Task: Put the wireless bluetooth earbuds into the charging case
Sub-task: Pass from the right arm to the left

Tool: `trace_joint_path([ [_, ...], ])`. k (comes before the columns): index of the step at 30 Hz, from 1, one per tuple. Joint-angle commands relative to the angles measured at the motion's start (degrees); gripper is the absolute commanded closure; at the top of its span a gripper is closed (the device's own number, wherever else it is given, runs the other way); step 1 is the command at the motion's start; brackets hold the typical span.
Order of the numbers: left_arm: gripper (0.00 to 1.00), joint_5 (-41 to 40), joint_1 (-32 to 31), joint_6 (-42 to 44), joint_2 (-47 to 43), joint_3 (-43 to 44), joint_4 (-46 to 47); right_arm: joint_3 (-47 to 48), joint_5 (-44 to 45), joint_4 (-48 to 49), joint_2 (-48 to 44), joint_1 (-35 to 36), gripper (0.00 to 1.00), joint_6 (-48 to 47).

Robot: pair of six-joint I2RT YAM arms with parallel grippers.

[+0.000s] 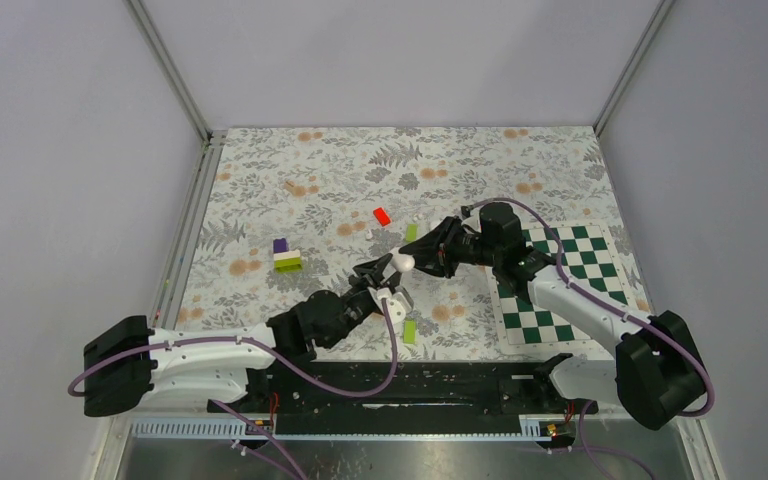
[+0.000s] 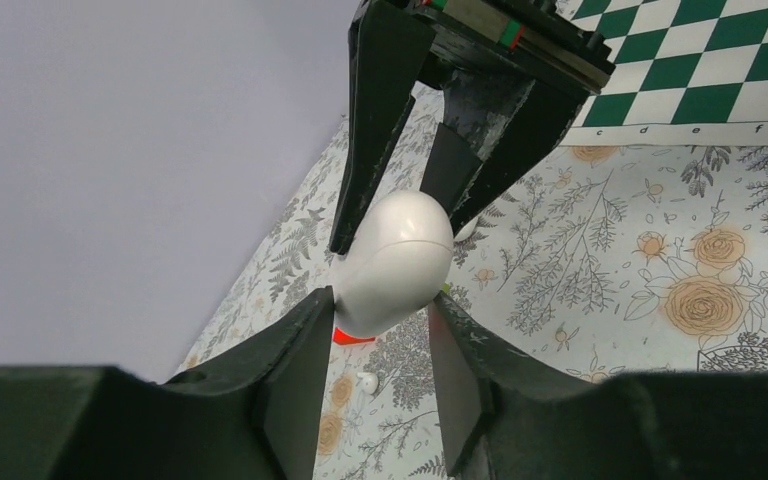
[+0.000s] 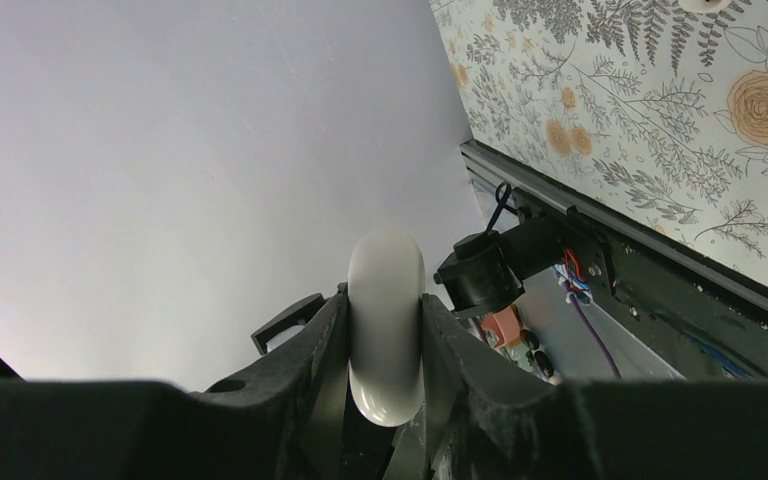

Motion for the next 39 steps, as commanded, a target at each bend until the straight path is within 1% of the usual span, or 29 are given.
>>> trace_joint_path([
  [1,0.64,1.1,0.1,-0.8,0.2,1.6,3.4,3.1,-1.5,-0.1,0.3,0.9,1.0,-1.9],
  [6,0.78,1.3,0.2,-2.6,-1.5,2.0,0.1,2.8,-0.6,-2.0,-0.1,0.9,1.0,-3.5],
  [7,0.79,1.4,0.2,-3.1,-1.9,2.1,-0.7,2.7,-0.5,-2.0,-0.1,0.9,1.0,-3.8],
  [9,0.79,1.5,0.2,-4.0,-2.9,1.9,-1.7,3.1,-0.5,-3.1,0.1,0.9,1.0,-5.2],
  [11,0.77,1.7,0.3,-5.5,-4.3,1.8,-2.9,3.9,0.0,-5.3,0.2,0.9,1.0,-7.1],
  [13,0.76,2.6,0.5,-6.4,-6.0,2.2,-5.5,4.1,0.4,-6.6,0.2,1.0,1.0,-8.1],
  [16,0.75,2.9,0.7,-7.2,-7.3,2.7,-8.1,4.1,0.6,-6.6,0.2,0.8,1.0,-8.4],
  [23,0.72,3.8,1.1,-9.3,-9.1,2.4,-10.2,4.0,1.2,-6.0,0.4,0.9,1.0,-8.1],
  [25,0.71,3.6,1.2,-9.5,-9.5,2.1,-10.0,4.1,1.3,-6.2,0.2,0.9,1.0,-8.2],
  [27,0.67,3.3,1.2,-9.2,-9.8,2.1,-10.3,4.1,1.6,-6.3,-0.1,0.9,1.0,-8.3],
  [29,0.58,2.0,1.4,-9.5,-10.0,2.4,-10.9,4.2,2.1,-6.9,-0.3,0.8,1.0,-9.0],
  [30,0.49,1.2,1.6,-10.7,-10.3,3.0,-11.8,4.4,2.5,-7.4,-0.6,0.8,1.0,-10.0],
  [31,0.38,0.8,2.3,-13.3,-10.4,4.3,-14.4,4.8,3.2,-8.2,-1.1,0.8,1.0,-11.7],
  [32,0.32,0.6,3.3,-18.4,-10.7,6.3,-19.5,5.3,4.2,-9.6,-1.5,0.8,1.0,-13.8],
  [33,0.29,0.7,4.8,-21.4,-10.7,8.7,-23.7,5.6,5.4,-10.6,-2.0,0.8,1.0,-16.1],
  [35,0.25,3.2,9.0,-35.8,-10.0,15.4,-34.8,5.1,7.7,-10.3,-3.2,0.7,1.0,-20.2],
  [37,0.22,8.7,15.1,-48.9,-7.5,23.8,-46.6,3.2,8.5,-6.4,-4.4,0.5,1.0,-22.8],
  [39,0.22,16.3,21.2,-56.6,-4.2,30.6,-57.2,1.1,8.5,-1.8,-5.5,0.2,1.0,-24.4],
])
